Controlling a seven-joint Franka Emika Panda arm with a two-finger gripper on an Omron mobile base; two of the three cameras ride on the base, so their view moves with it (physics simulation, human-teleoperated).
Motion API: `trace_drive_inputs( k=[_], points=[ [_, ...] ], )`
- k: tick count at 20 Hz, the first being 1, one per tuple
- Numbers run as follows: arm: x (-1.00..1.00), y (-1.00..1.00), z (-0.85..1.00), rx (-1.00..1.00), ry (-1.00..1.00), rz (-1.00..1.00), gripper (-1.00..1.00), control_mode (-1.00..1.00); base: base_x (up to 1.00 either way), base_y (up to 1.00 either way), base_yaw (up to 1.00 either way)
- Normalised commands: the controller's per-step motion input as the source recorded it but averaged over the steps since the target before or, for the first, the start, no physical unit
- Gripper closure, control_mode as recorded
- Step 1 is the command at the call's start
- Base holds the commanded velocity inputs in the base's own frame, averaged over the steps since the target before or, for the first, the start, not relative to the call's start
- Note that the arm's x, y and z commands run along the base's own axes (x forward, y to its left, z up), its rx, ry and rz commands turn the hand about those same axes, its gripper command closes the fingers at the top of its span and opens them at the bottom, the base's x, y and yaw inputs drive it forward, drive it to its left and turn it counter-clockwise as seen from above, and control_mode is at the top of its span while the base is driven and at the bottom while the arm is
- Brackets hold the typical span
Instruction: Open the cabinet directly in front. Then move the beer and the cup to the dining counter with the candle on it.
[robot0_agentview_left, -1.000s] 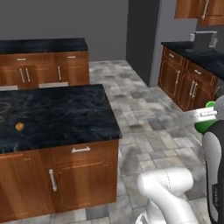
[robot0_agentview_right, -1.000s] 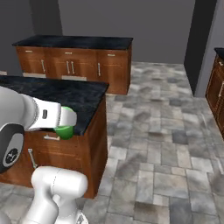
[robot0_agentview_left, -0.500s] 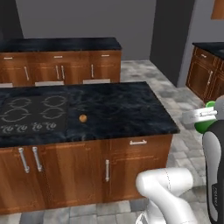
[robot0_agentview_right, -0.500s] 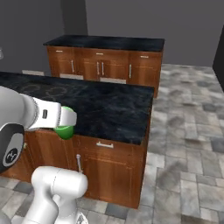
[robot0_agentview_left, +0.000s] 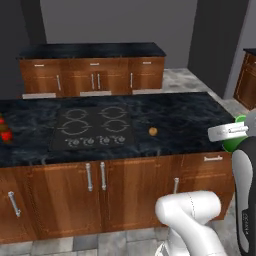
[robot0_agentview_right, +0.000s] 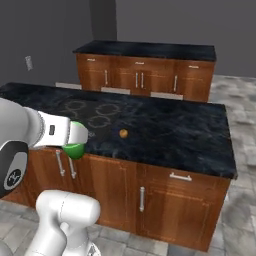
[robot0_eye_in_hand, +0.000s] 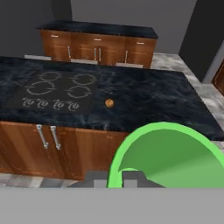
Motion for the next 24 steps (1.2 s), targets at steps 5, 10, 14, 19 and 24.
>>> trace_drive_inputs(
  k=[5,10,14,19,24],
  points=[
    [0.0,0.0,0.0,0.0,0.0,0.0,1.0,1.0,0.15,1.0,0.0],
    [0.0,0.0,0.0,0.0,0.0,0.0,1.0,1.0,0.13,1.0,0.0],
    [0.0,0.0,0.0,0.0,0.0,0.0,1.0,1.0,0.16,1.0,0.0],
    [0.0,0.0,0.0,0.0,0.0,0.0,1.0,1.0,0.22,1.0,0.0],
    [0.0,0.0,0.0,0.0,0.0,0.0,1.0,1.0,0.42,1.0,0.0]
  ],
)
